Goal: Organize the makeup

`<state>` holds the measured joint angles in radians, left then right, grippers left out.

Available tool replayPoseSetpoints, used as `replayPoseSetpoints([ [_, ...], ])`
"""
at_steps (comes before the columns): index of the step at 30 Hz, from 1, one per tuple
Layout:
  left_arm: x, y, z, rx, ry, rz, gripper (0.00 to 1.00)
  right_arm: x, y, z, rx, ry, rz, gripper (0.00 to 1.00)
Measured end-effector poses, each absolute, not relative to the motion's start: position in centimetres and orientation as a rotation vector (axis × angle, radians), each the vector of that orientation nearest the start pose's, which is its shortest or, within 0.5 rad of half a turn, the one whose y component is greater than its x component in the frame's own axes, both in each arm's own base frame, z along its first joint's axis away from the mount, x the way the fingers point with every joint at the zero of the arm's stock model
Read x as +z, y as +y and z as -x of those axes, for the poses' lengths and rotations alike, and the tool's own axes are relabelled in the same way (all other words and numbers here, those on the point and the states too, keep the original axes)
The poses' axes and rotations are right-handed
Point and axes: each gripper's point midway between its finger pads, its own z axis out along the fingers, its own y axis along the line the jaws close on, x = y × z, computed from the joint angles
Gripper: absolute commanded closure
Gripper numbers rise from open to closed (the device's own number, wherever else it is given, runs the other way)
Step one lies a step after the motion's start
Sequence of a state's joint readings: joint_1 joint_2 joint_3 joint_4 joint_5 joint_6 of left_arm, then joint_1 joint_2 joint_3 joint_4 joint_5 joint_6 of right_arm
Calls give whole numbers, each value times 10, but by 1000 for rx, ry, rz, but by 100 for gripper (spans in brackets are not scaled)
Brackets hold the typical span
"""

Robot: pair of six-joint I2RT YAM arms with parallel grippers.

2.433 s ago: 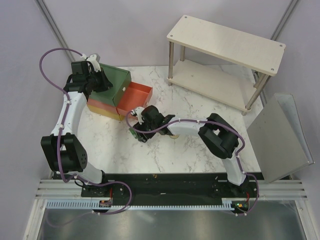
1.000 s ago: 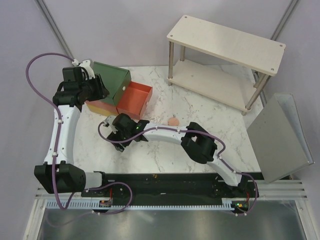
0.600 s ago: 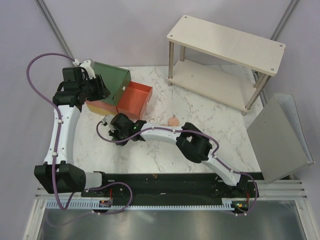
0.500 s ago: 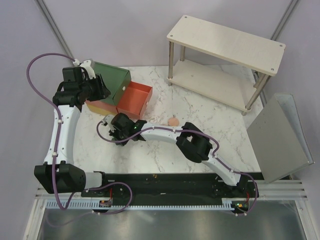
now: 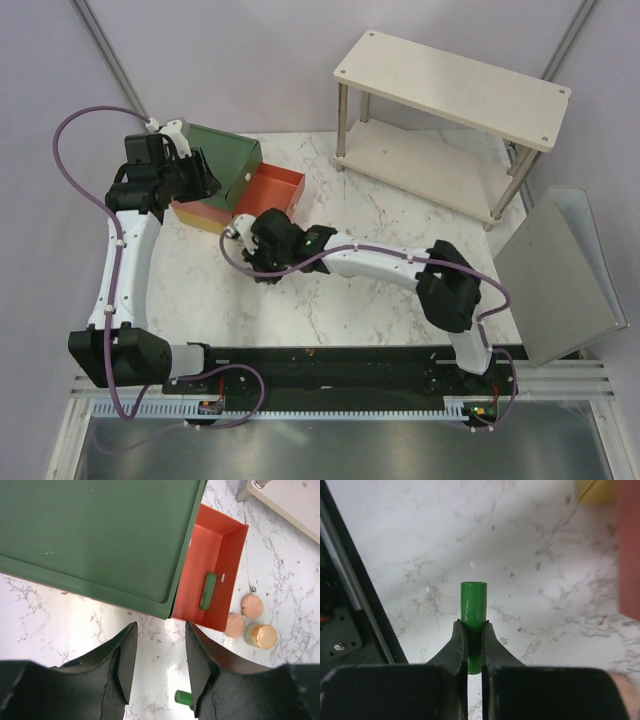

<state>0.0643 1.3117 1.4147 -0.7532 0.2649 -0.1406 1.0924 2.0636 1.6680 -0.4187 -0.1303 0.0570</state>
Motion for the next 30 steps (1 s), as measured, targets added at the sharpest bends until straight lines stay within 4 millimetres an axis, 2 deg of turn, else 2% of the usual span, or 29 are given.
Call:
replayPoseSetpoints([
  [5, 274, -29, -360, -339, 2213, 79, 49, 205, 479, -247, 768, 1952, 1133, 100],
  [7, 274, -29, -360, -340, 2213, 79, 50, 247, 477, -267, 793, 1879, 1048, 100],
  [9, 274, -29, -360, -342, 2213, 78, 50, 271, 473, -288, 793, 1838, 976, 100],
  [12, 275, -30, -360, -346, 2213, 76, 50, 286, 464, -326, 765, 1828, 881, 100],
  [14, 275, -30, -360, -349, 2213, 74, 50, 284, 464, -355, 746, 1840, 823, 99],
  [17, 275, -32, -360, -360, 2211, 68, 50, 258, 468, -395, 719, 1896, 759, 93],
  [18, 275, -33, -360, -364, 2211, 66, 50, 248, 469, -404, 712, 1917, 744, 89],
  [20, 276, -33, -360, -368, 2210, 64, 50, 215, 470, -420, 693, 1989, 711, 71],
  [22, 276, -34, -360, -370, 2208, 63, 50, 190, 470, -422, 682, 2053, 689, 61],
  [23, 276, -34, -360, -372, 2208, 62, 50, 178, 469, -421, 676, 2087, 685, 46],
  [24, 276, -34, -360, -372, 2207, 62, 50, 168, 469, -419, 672, 2115, 686, 42],
  [25, 276, -34, -361, -372, 2207, 61, 50, 164, 470, -417, 672, 2131, 681, 38],
  [26, 276, -34, -361, -373, 2207, 62, 50, 162, 470, -415, 672, 2142, 678, 29],
  [27, 276, -34, -362, -373, 2209, 62, 50, 162, 470, -415, 672, 2144, 676, 26],
  [30, 277, -34, -367, -373, 2206, 61, 51, 169, 471, -414, 672, 2130, 667, 23],
])
